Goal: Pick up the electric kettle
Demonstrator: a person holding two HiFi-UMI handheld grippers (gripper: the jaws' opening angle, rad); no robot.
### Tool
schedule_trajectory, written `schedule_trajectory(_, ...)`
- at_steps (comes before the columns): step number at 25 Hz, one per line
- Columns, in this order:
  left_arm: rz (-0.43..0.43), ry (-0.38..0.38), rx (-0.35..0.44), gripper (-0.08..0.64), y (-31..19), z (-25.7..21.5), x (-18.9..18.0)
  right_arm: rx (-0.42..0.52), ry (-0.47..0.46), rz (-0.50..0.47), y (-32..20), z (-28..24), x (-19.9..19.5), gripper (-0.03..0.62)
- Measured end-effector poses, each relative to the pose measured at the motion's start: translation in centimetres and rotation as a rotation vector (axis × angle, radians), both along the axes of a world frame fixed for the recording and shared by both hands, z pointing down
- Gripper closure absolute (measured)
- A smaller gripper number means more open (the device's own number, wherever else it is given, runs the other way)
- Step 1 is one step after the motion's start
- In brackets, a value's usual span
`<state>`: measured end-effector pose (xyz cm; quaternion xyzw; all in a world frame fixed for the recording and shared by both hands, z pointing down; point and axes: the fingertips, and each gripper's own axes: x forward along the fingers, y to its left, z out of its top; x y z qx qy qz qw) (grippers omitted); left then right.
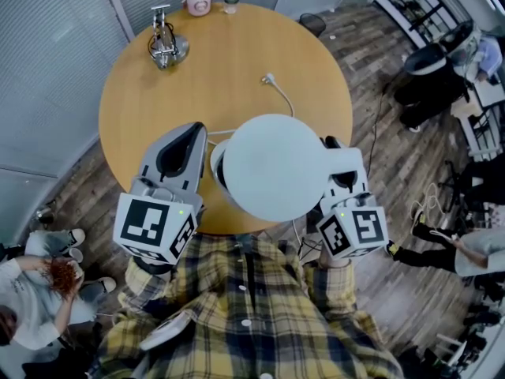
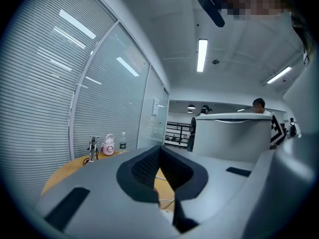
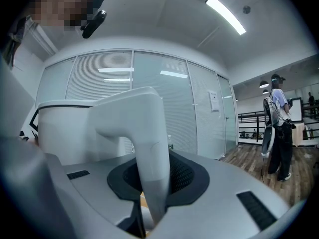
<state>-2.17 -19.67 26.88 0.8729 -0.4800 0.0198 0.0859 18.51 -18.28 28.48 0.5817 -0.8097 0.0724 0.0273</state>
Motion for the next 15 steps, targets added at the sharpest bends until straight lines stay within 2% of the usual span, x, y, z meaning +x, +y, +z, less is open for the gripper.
schedule_trajectory(15, -0.015, -0.006, -0.001, 0.557, -0.22, 0.00, -0.44, -0.014, 0.016, 0.014, -0.29, 0.36, 0.22, 0.506)
